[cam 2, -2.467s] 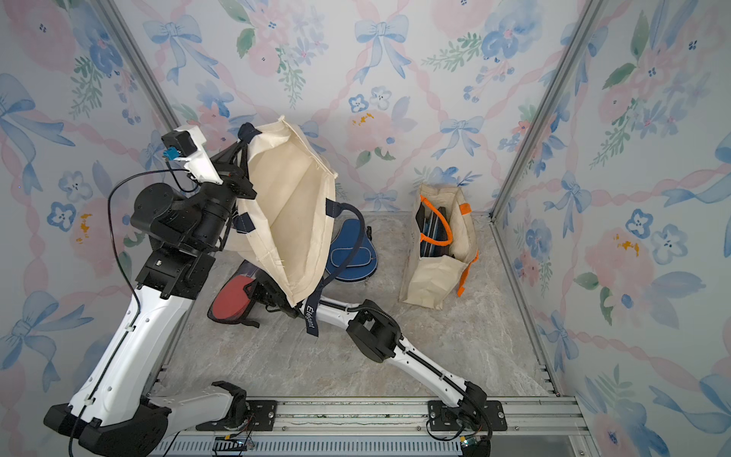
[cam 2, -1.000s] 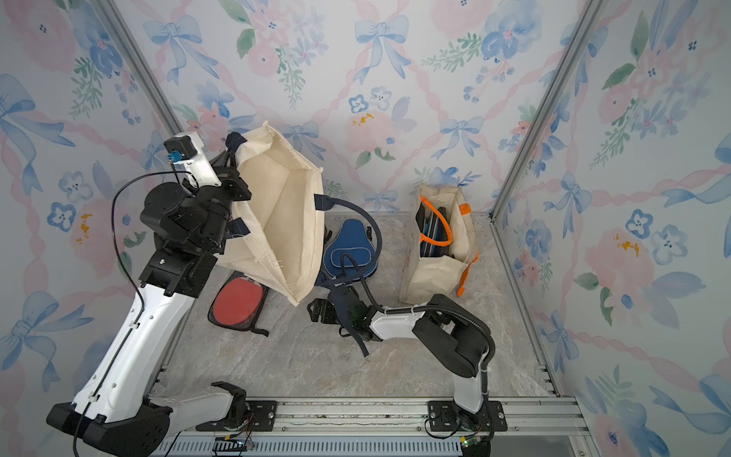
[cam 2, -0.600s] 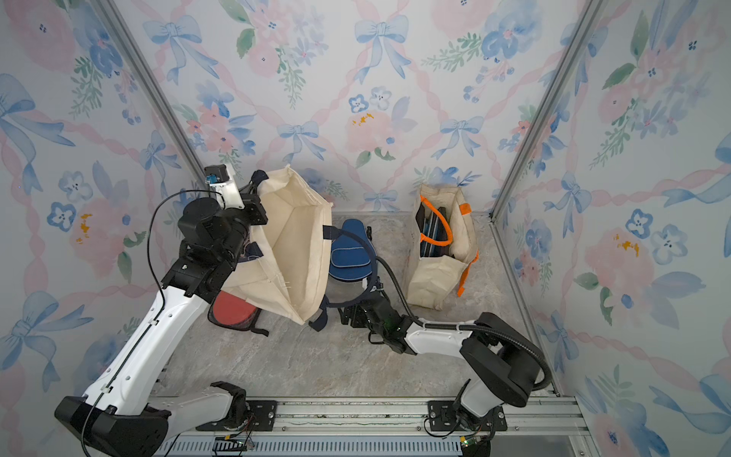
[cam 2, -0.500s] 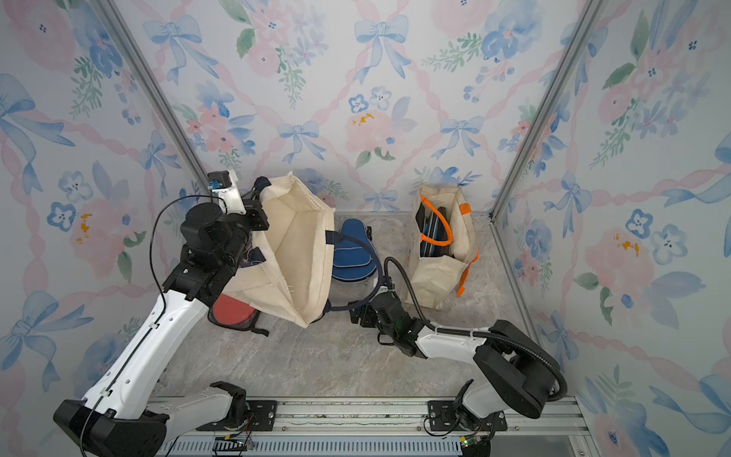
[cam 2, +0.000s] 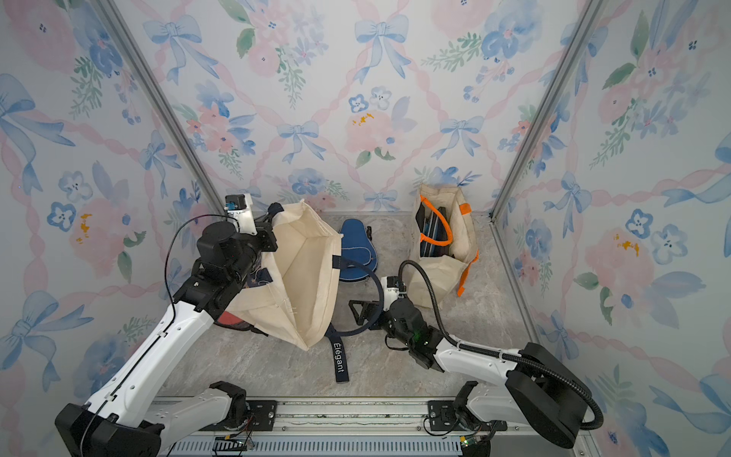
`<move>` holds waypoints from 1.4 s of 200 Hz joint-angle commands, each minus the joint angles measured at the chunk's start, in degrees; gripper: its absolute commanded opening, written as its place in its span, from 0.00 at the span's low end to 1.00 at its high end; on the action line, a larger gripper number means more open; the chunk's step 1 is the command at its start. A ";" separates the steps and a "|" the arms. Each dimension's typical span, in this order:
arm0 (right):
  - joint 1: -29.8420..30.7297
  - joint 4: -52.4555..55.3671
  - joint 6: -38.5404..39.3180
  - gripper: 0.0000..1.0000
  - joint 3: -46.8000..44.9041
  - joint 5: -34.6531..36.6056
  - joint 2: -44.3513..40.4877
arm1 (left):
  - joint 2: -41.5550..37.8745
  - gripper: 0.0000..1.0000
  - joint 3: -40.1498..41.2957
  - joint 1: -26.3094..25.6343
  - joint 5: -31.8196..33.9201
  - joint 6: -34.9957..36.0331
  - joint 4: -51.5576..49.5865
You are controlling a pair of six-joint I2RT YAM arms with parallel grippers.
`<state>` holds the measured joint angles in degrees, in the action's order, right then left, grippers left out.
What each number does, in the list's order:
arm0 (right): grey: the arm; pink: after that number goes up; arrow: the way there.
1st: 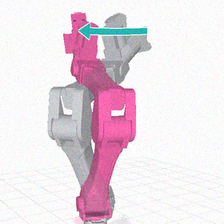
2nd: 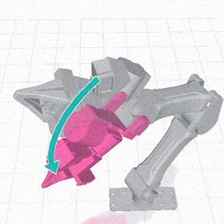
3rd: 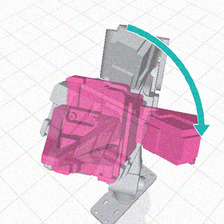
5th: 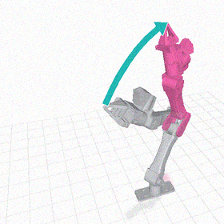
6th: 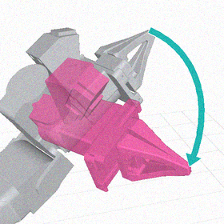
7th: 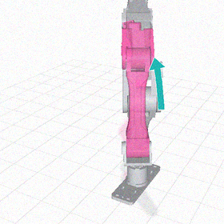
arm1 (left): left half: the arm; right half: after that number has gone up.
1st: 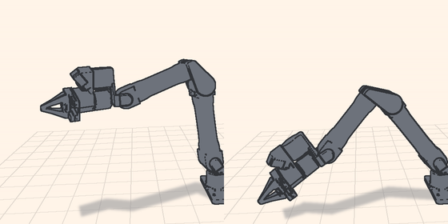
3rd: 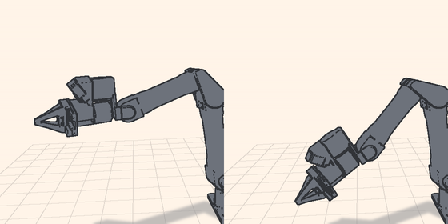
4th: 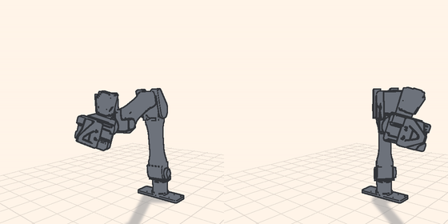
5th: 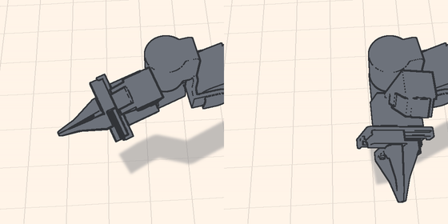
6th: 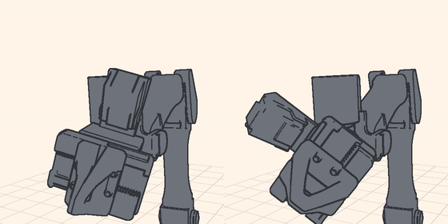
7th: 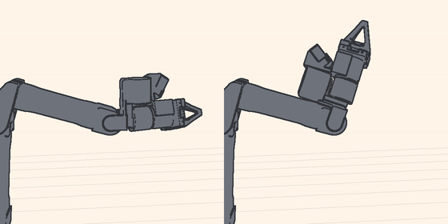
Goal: Remove the ping pong set from the canvas bag
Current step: Place the canvas bag at the center of the board.
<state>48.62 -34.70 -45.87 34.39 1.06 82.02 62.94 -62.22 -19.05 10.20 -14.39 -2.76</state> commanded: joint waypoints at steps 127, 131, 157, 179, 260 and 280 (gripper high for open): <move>3.41 -23.36 -8.38 0.67 6.06 -12.14 9.64 | -5.50 0.00 6.26 -8.00 -0.50 -3.27 3.25; 3.48 -22.69 -8.52 0.67 6.35 -12.07 9.46 | -5.56 0.00 6.31 -8.15 -0.43 -3.27 3.18; 3.69 -18.14 -6.90 0.67 7.09 -10.91 7.18 | -6.11 0.00 7.00 -9.19 -0.89 -3.36 2.44; 3.06 -14.49 -6.24 0.69 7.67 -9.99 5.34 | -7.13 0.00 8.23 -9.86 -1.19 -3.41 1.61; 2.49 -9.11 -3.79 0.73 14.20 -8.84 3.70 | -10.39 0.00 12.89 -13.30 -6.95 -6.17 0.29; 2.44 -7.16 -3.14 0.71 17.05 -8.62 4.28 | -10.04 0.00 13.00 -15.50 -7.79 -5.85 -0.24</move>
<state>51.37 -42.92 -50.52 46.68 -9.19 84.77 53.34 -49.63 -32.18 6.57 -19.53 -3.09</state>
